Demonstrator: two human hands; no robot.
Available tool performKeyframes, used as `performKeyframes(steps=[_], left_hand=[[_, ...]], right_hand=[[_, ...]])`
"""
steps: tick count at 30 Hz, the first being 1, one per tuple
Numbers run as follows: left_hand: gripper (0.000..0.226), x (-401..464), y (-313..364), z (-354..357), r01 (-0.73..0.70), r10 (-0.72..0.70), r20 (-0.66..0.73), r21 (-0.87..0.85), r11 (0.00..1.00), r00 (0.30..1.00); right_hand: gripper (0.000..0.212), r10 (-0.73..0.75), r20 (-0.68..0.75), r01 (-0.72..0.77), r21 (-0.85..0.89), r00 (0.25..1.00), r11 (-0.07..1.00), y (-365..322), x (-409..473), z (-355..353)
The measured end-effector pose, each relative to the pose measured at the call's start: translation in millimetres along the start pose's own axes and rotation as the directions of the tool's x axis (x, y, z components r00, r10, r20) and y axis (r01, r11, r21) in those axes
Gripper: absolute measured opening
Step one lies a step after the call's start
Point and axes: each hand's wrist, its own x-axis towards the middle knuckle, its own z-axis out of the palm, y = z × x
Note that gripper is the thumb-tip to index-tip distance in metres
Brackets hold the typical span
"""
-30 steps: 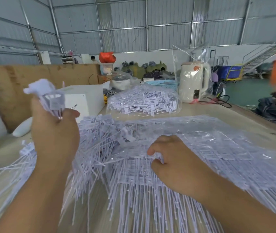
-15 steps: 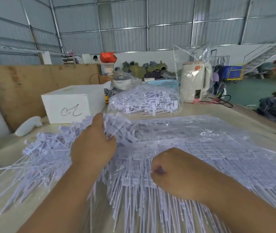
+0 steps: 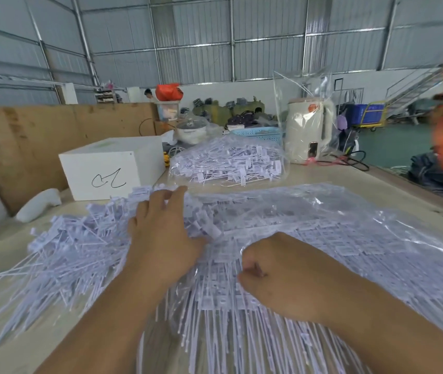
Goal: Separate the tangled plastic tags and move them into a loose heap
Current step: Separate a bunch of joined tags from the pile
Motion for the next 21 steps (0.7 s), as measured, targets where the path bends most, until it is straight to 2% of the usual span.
performKeyframes(steps=[2,4,7,11,16,21], left_hand=[[0.056,0.1,3.8,-0.4,-0.137,0.129,-0.047,-0.313,0.940,0.991],[0.029,-1.2,4.9,1.0,-0.158,0.200,0.047,-0.452,0.878,0.979],[0.020,-1.2,1.7,9.0,-0.198,0.268,0.192,-0.322,0.926,0.944],[0.025,3.8,-5.4,14.3,-0.265,0.285,0.143,-0.148,0.953,0.948],[0.031,6.0,-10.8,15.0,-0.269,0.267,0.194,-0.012,0.963,0.944],[0.022,3.5,-9.6,14.3,-0.252,0.256,0.181,-0.045,0.967,0.950]], right_hand=[[0.028,-0.021,-0.073,0.023,0.021,0.997,1.000,2.7,4.4,3.5],[0.023,-0.052,-0.147,0.060,0.049,0.988,0.997,8.4,10.3,8.7],[0.019,-0.082,-0.181,0.101,0.100,0.980,0.990,17.5,17.9,15.8],[0.029,-0.077,-0.161,0.093,0.090,0.984,0.992,20.2,23.1,21.6],[0.032,-0.043,0.018,0.043,-0.012,0.999,0.999,17.6,21.4,23.3],[0.022,0.027,-0.012,-0.027,0.026,1.000,0.999,13.4,17.2,15.5]])
